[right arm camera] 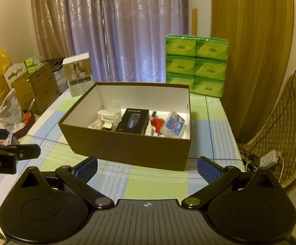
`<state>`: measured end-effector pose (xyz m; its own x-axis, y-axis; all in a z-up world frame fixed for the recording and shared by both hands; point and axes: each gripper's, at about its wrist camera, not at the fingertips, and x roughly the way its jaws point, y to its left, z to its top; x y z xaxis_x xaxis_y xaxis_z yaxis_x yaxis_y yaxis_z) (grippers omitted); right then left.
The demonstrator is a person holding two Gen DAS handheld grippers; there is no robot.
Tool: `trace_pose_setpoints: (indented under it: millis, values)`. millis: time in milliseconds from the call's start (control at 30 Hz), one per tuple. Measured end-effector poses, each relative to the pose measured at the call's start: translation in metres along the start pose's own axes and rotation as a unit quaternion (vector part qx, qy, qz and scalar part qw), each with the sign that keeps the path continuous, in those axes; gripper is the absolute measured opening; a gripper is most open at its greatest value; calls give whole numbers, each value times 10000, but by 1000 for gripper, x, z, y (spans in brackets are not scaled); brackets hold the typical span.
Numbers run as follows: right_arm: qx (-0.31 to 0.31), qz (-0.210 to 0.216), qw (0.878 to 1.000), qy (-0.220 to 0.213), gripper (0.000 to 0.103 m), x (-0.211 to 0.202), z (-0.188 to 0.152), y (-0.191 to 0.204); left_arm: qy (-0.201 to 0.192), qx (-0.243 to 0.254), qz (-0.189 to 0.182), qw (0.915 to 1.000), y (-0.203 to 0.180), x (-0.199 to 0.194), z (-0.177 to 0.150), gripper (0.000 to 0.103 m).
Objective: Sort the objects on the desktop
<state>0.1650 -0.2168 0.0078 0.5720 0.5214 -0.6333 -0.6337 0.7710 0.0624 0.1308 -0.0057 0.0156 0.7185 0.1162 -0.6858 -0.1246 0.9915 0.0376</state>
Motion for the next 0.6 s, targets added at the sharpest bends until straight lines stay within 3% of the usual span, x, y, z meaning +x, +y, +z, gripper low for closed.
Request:
trace_pose_setpoints:
  millis: [600]
  values:
    - [-99, 112, 9999, 15, 101, -24, -22, 3, 65, -38, 155, 9999, -12, -25, -27, 102]
